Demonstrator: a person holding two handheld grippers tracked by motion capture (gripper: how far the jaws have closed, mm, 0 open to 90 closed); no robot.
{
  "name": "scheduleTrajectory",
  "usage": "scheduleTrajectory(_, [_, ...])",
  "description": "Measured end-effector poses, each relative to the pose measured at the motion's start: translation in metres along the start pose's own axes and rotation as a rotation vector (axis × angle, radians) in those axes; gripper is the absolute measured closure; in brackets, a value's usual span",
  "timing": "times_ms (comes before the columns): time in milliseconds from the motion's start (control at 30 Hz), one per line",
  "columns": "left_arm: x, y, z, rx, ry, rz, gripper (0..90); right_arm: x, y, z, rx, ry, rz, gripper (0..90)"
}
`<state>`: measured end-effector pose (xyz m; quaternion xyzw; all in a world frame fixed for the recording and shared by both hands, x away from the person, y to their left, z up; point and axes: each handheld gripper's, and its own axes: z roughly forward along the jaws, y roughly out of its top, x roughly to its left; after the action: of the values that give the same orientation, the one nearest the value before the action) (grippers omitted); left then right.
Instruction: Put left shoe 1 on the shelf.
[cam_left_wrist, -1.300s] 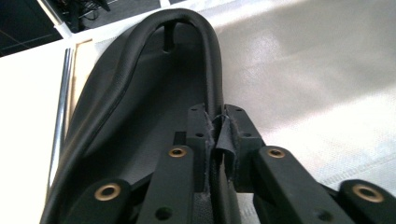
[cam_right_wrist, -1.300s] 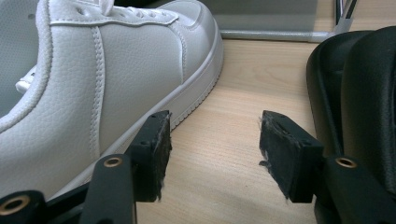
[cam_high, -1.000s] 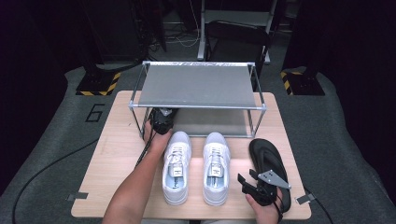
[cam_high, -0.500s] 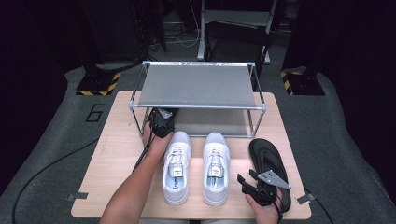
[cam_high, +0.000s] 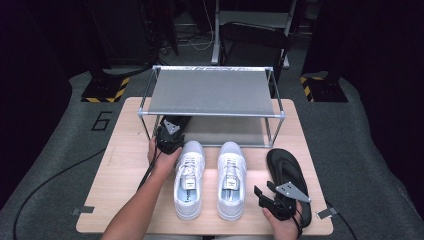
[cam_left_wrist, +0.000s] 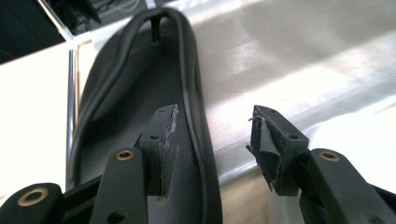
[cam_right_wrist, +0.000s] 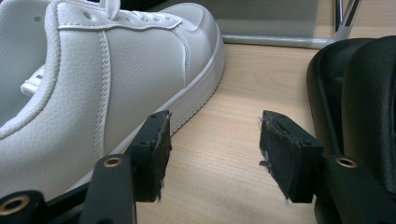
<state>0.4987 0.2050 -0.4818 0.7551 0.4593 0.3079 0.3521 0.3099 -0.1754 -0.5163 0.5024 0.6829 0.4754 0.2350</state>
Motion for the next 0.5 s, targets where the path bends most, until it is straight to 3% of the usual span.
scheduleTrajectory(233, [0.0, -0.004, -0.022, -0.018, -0.045, -0.001, 50.7, 0.001, 0.0, -0.001, 0.006, -0.009, -0.023, 43.0])
scheduleTrajectory(300, [0.0, -0.006, -0.029, -0.024, -0.066, -0.009, 50.8, 0.002, 0.0, 0.0, 0.01, -0.011, -0.002, 43.1])
scheduleTrajectory(500, [0.001, -0.012, -0.045, -0.035, -0.103, -0.029, 51.4, 0.002, 0.001, 0.0, 0.01, -0.019, -0.006, 43.3])
